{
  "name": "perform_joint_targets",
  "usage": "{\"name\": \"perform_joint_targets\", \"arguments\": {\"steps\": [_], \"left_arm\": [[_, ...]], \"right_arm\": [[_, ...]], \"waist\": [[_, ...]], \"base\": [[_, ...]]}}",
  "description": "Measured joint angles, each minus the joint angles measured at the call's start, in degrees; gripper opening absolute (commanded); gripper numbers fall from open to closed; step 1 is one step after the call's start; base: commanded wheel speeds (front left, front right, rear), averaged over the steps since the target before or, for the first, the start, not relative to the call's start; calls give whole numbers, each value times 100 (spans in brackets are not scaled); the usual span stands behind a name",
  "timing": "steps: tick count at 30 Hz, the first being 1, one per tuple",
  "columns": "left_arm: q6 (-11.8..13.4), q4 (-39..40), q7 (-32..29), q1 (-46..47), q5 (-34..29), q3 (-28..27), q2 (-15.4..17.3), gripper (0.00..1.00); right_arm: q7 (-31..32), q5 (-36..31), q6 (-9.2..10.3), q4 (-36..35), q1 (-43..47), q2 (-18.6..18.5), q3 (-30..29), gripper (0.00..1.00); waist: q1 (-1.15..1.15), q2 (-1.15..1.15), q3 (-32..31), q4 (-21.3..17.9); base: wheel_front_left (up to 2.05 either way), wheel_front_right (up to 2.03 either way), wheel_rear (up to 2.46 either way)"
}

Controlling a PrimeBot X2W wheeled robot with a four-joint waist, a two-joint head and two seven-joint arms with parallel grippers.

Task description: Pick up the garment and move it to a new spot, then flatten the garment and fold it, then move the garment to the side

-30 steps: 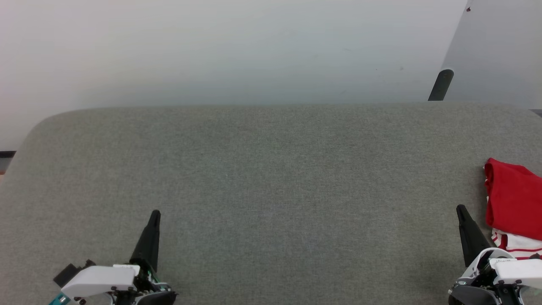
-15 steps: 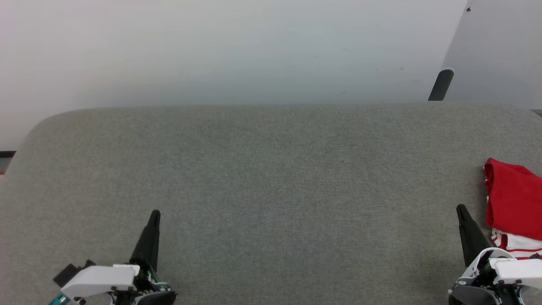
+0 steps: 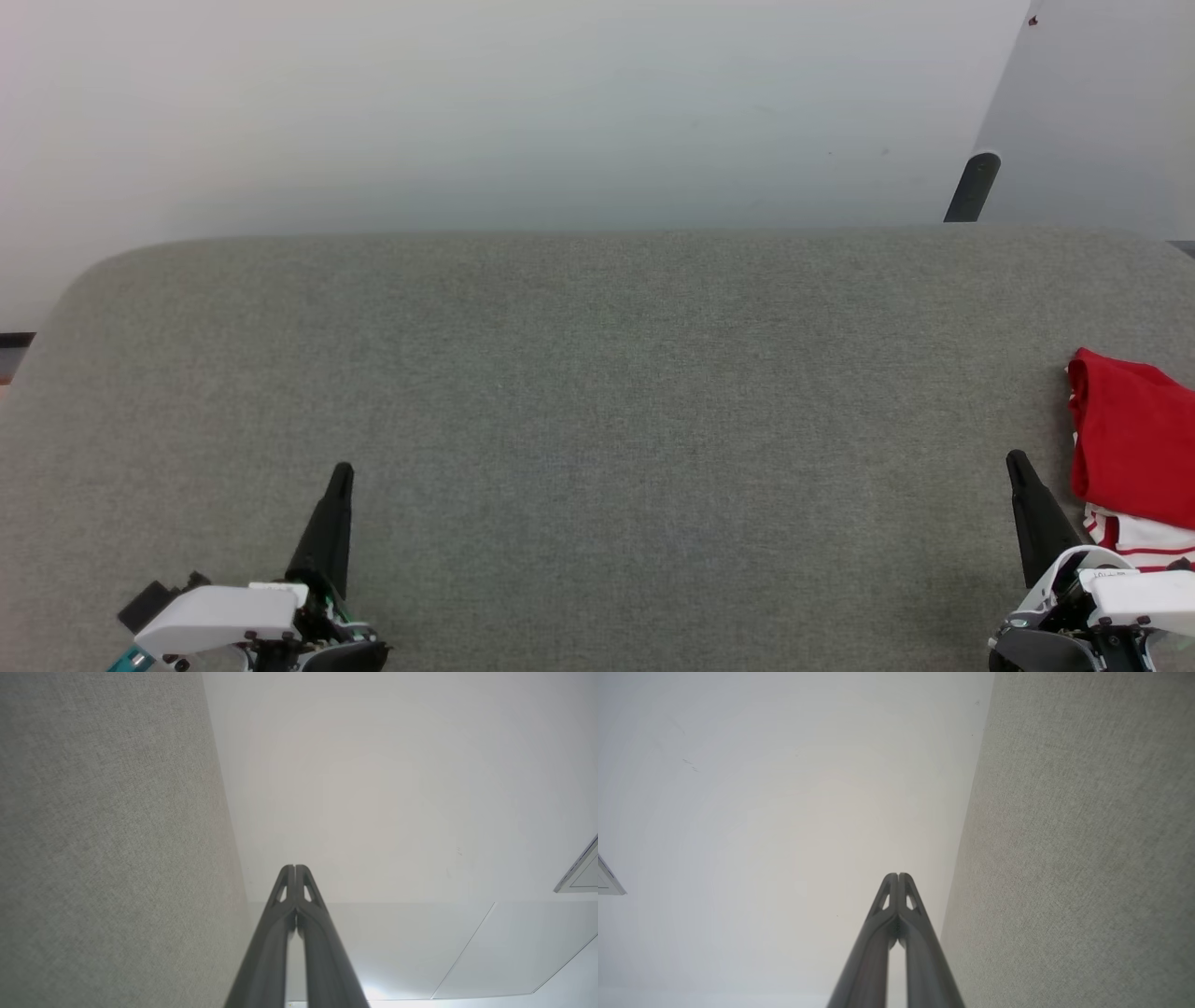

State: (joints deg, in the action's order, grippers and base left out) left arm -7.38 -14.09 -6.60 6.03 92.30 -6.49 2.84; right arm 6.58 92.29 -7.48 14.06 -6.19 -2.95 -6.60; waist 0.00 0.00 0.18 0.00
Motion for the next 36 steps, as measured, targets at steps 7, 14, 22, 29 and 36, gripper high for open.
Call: {"name": "perform_joint_targets", "arguments": {"steps": [7,14,22,29,36], "left_arm": [[0,0,0,0,0,-1,-1,0],[0,0,0,1,0,-3,-1,0],[0,0,0,1,0,-3,-1,0],[0,0,0,1,0,-2,-1,0],[0,0,0,1,0,-1,-1,0]], "right_arm": [[0,0,0,0,0,0,0,0],[0,0,0,0,0,1,-1,0],[0,0,0,0,0,1,-1,0],[0,0,0,0,0,1,-1,0],[0,0,0,0,0,1,-1,0]], "waist": [[0,0,0,0],[0,0,0,0],[0,0,0,0],[0,0,0,0],[0,0,0,0]], "base": [[0,0,0],[0,0,0],[0,0,0],[0,0,0],[0,0,0]]}}
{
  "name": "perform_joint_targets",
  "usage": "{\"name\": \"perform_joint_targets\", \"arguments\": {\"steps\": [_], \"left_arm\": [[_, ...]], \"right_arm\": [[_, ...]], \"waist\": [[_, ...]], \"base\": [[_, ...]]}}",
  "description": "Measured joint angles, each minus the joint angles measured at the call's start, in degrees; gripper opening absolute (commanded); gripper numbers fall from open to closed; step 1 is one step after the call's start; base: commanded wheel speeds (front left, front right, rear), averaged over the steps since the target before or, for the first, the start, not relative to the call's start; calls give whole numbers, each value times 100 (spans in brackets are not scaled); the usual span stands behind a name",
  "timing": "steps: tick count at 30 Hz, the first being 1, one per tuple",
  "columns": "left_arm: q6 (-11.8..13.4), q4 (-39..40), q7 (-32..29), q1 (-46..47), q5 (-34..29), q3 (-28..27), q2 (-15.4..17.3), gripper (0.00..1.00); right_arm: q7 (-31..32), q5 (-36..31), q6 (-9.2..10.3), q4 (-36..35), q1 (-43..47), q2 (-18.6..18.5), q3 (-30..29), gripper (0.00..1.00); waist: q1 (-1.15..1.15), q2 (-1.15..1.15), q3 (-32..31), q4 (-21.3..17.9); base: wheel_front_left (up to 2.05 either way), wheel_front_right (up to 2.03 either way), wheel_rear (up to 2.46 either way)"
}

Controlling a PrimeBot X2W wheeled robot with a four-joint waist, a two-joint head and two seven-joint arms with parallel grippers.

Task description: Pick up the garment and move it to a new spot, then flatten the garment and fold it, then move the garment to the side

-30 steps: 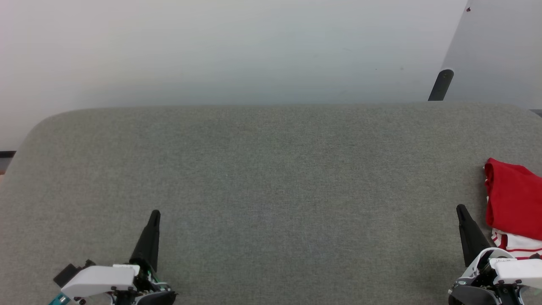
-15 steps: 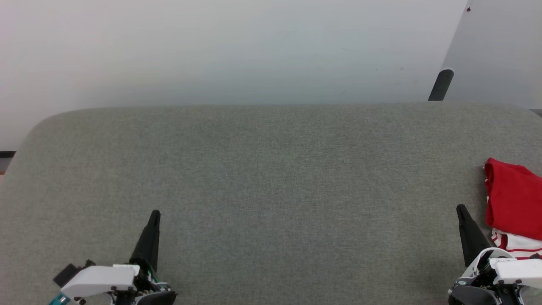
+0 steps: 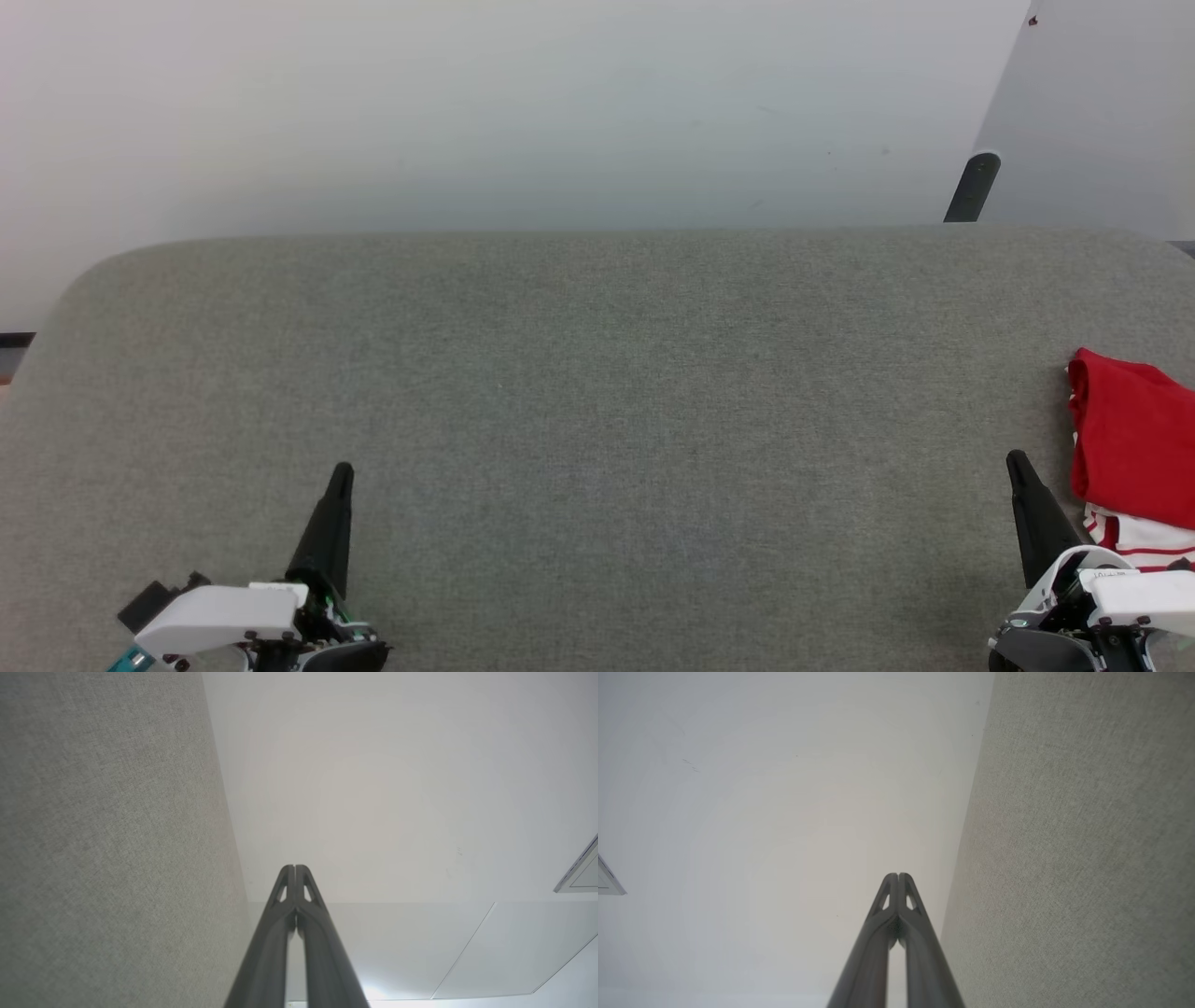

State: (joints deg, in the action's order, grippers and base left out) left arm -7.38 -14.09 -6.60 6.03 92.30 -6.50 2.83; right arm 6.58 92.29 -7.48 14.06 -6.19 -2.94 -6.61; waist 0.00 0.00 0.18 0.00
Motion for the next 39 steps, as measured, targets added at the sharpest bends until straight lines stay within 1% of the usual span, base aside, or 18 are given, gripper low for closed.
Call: {"name": "perform_joint_targets", "arguments": {"steps": [39], "left_arm": [[0,1,0,1,0,-2,-2,0]], "right_arm": [[0,-1,0,0,0,1,-1,0]], "waist": [[0,0,0,0]], "base": [[0,0,0]]}}
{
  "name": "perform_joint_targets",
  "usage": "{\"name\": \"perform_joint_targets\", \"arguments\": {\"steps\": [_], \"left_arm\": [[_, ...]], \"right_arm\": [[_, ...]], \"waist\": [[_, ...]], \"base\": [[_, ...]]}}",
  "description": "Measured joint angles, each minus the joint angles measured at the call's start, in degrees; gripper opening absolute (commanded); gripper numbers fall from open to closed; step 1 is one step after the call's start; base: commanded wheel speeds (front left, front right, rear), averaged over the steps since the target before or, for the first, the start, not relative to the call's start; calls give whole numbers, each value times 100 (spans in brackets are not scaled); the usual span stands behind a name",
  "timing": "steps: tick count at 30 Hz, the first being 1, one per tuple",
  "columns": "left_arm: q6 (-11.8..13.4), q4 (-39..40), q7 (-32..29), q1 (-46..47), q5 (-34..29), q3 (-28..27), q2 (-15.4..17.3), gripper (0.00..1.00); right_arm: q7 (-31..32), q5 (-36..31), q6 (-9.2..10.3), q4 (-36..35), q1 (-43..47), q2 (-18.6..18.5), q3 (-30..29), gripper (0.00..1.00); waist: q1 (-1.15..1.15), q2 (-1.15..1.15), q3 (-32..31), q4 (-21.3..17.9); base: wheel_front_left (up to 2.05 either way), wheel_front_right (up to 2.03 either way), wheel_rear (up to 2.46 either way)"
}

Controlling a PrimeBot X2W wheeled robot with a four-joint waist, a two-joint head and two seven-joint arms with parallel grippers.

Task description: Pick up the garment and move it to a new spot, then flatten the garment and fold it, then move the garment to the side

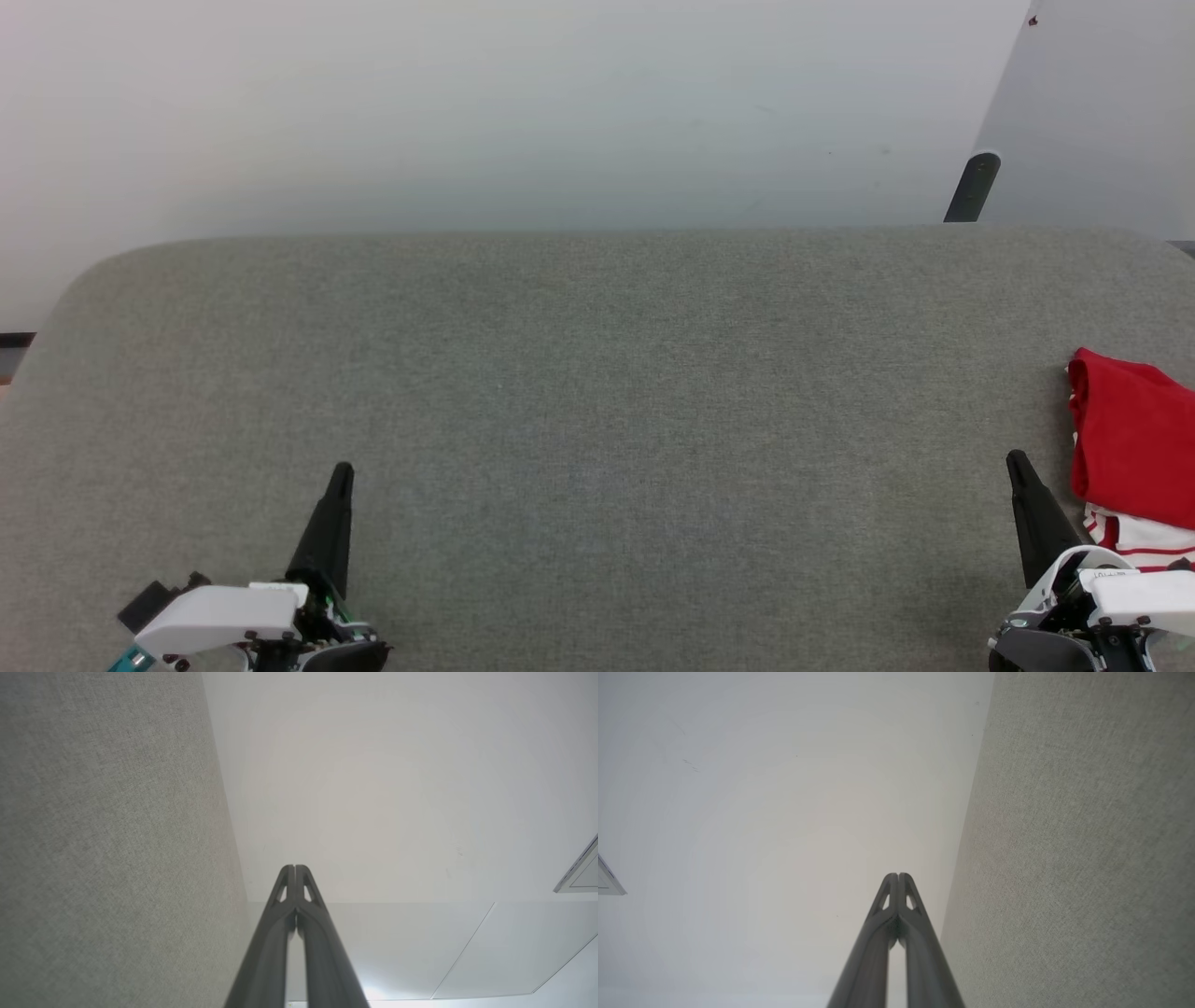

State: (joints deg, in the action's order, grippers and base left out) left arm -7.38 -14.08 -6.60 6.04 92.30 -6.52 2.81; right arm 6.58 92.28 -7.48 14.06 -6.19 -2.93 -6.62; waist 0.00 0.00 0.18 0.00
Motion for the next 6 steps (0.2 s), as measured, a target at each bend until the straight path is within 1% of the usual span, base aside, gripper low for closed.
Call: {"name": "perform_joint_targets", "arguments": {"steps": [6], "left_arm": [[0,0,0,0,0,1,0,0]], "right_arm": [[0,0,0,0,0,0,-1,0]], "waist": [[0,0,0,0]], "base": [[0,0,0]]}}
